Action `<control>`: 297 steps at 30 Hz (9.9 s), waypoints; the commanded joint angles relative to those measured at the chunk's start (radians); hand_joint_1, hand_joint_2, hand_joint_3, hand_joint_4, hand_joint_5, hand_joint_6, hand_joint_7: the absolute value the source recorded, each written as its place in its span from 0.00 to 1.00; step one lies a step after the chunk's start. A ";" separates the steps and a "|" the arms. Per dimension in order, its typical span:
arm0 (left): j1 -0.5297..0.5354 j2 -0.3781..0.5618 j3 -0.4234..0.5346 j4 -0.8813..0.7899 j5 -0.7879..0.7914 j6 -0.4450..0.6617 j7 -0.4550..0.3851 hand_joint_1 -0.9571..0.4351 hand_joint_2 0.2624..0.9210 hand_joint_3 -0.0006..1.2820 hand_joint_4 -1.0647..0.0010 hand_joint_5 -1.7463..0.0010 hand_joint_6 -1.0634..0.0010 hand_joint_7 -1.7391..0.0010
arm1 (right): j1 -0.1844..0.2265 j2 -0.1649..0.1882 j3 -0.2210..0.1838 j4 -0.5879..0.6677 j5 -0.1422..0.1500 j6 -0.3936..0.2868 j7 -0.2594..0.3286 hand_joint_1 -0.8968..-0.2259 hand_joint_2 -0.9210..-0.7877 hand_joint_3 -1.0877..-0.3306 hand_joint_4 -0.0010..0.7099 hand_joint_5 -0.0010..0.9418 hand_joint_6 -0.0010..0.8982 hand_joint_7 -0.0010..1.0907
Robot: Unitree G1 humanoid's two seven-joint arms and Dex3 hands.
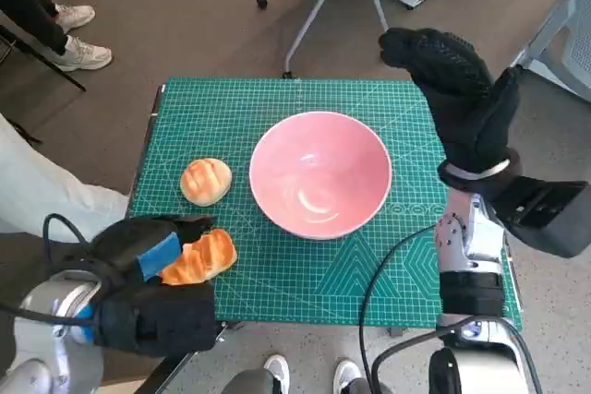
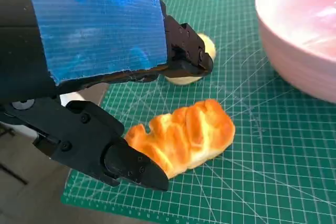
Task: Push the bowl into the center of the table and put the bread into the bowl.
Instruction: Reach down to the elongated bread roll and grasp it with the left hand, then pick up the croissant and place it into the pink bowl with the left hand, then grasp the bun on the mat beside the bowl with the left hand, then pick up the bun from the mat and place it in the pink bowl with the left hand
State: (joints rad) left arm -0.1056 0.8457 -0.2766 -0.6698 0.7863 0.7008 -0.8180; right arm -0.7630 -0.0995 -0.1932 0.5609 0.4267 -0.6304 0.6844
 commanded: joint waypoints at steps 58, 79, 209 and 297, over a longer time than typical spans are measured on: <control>0.096 -0.103 0.179 0.146 -0.006 -0.567 0.376 0.69 0.97 0.01 0.21 0.41 0.34 0.39 | 0.016 -0.009 0.000 -0.016 0.023 0.032 0.042 0.31 0.00 0.47 0.22 0.00 0.00 0.46; -0.187 -0.040 0.364 0.210 -0.223 -0.961 0.481 0.69 0.87 0.00 0.09 0.52 0.17 0.48 | 0.027 -0.017 -0.005 -0.028 0.033 0.036 0.044 0.33 0.00 0.46 0.21 0.00 0.00 0.45; -0.350 -0.034 0.320 0.873 -0.472 -1.094 0.410 0.30 0.96 0.00 0.84 1.00 0.77 0.99 | 0.048 -0.006 0.007 -0.039 0.020 0.047 0.003 0.37 0.00 0.45 0.21 0.00 0.00 0.46; -0.620 -0.189 -0.082 1.603 -0.171 -1.178 0.804 0.69 1.00 0.03 0.29 0.37 0.39 0.35 | 0.058 -0.032 0.008 -0.076 0.030 0.088 0.032 0.37 0.00 0.45 0.22 0.00 0.00 0.44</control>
State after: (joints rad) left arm -0.7337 0.6345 -0.3731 0.9538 0.6268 -0.4711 -0.0116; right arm -0.7289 -0.1348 -0.1909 0.4837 0.4643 -0.5545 0.7136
